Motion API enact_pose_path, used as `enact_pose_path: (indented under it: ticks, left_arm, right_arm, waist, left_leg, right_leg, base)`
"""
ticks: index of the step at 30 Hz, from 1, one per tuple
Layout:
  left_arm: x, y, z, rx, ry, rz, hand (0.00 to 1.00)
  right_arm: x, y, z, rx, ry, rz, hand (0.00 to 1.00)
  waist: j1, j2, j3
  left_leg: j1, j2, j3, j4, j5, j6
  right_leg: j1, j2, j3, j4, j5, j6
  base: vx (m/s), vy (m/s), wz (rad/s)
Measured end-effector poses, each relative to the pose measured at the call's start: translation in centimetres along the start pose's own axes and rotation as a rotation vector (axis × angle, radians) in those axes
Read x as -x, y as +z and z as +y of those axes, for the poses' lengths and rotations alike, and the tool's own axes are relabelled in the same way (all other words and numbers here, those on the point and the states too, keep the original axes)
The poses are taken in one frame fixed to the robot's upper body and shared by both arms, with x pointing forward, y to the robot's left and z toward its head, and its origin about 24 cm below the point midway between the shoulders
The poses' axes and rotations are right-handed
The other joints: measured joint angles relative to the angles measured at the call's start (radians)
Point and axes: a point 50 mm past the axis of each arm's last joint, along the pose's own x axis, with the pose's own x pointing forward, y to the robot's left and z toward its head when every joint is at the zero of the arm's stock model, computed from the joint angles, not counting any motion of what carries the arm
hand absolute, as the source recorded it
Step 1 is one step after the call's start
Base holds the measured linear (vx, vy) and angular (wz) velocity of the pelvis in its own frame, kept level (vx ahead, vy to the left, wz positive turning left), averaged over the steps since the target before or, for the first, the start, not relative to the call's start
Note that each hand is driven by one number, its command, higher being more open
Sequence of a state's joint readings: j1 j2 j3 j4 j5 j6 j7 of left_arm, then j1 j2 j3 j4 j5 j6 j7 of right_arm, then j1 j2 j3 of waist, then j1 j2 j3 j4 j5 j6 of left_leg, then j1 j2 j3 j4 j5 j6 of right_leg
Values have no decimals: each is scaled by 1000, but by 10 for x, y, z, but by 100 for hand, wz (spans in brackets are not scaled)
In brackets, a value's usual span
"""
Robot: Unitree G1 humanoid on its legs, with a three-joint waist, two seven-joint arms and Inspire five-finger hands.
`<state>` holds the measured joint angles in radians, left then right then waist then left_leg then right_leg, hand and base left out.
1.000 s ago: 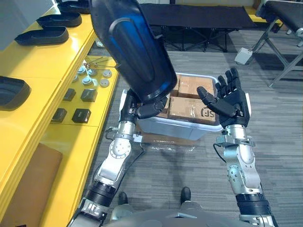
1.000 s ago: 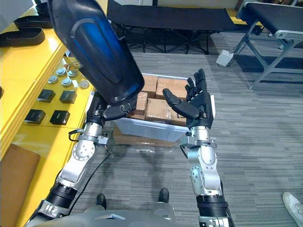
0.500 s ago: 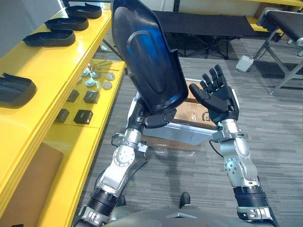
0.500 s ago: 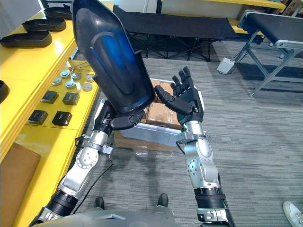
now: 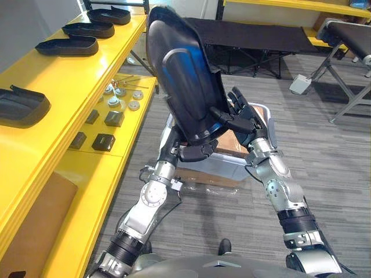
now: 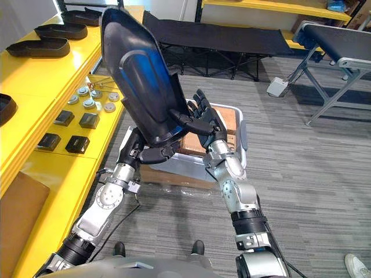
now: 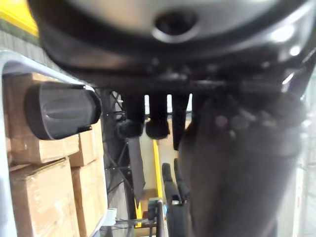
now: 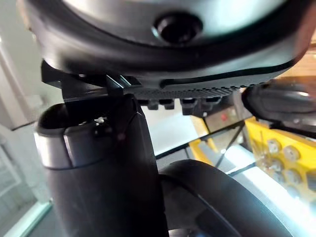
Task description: Walk over and take three plastic housings, then place them on the shelf
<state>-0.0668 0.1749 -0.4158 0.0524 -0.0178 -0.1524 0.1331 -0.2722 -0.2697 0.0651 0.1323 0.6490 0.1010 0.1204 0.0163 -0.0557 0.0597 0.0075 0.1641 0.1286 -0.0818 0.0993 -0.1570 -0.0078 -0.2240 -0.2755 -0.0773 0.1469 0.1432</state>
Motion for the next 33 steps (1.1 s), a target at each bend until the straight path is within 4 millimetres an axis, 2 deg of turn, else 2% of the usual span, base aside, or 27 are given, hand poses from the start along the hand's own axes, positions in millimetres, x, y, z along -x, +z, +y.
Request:
enact_pose_path:
  ticks: [4,5,11,15,17,20,24,28,29,31,33]
  left_arm:
    - [1,-5,2,-14,0,22,0]
    - [2,-6,4,-24,-1,26,0]
    - [5,-8,-1,-42,-53,35,0]
    - [6,-10,0,-72,-103,44,0]
    - [6,-9,-9,-80,-186,39,0]
    - [10,-15,-11,-128,-270,76,0]
    - [11,-13,-24,-136,-361,70,0]
    - [10,-13,-27,-169,-420,67,0]
    - [10,-13,-30,-177,-443,72,100]
    - [10,-13,-37,-192,-496,79,100]
    - [14,-13,-52,-197,-587,75,100]
  right_arm:
    - [-7,-4,0,18,27,47,100]
    - [-9,-5,1,20,41,58,0]
    - [-20,-7,17,45,166,114,0]
    - [-17,-6,12,118,231,170,0]
    - [-16,-11,9,137,244,222,0]
    - [-15,-17,8,128,272,256,0]
    - [-13,-16,2,163,276,281,0]
    - [-13,-14,2,163,277,268,0]
    - [-13,-14,2,166,279,257,0]
    - [-13,-12,2,171,278,238,0]
    - [-14,-16,7,159,269,226,0]
  waist:
    - [7,-3,-1]
    - [8,-4,-1]
    - [11,-13,-5]
    - [12,-14,-5]
    - [13,-15,-4]
    - [9,-15,-4]
    - [10,-16,-4]
    - [6,-16,-4]
    - [5,-16,-4]
    - [5,-16,-4]
    - [5,-16,-4]
  left_leg:
    - [-6,0,-15,6,0,0]
    - [-7,0,-18,7,0,0]
    - [-18,0,-28,12,0,3]
    - [-26,0,-35,18,0,2]
    - [-35,1,-43,27,-1,0]
    - [-35,1,-42,27,-1,0]
    - [-37,1,-43,27,-2,0]
    - [-39,2,-41,27,-3,0]
    - [-42,2,-40,27,-3,0]
    - [-53,2,-41,28,-2,0]
    - [-53,2,-41,28,-2,-1]
  right_leg:
    - [8,0,-14,-1,0,0]
    - [10,0,-17,-1,0,0]
    - [9,0,-25,-1,0,0]
    - [9,0,-31,-1,0,0]
    - [9,0,-38,-1,0,-1]
    - [8,0,-39,-1,0,-1]
    - [7,0,-41,-1,-1,-2]
    - [3,0,-42,-1,-3,-4]
    - [-1,0,-41,-1,-3,-4]
    - [-10,0,-42,-1,-2,-4]
    - [-9,0,-42,-1,-2,-4]
  base:
    - [-11,-8,10]
    - [-24,-8,9]
    - [-16,-3,4]
    - [-10,-4,5]
    - [-11,-5,8]
    - [0,0,0]
    - [0,0,0]
    - [-1,-1,-1]
    - [0,0,0]
    - [0,0,0]
    - [0,0,0]
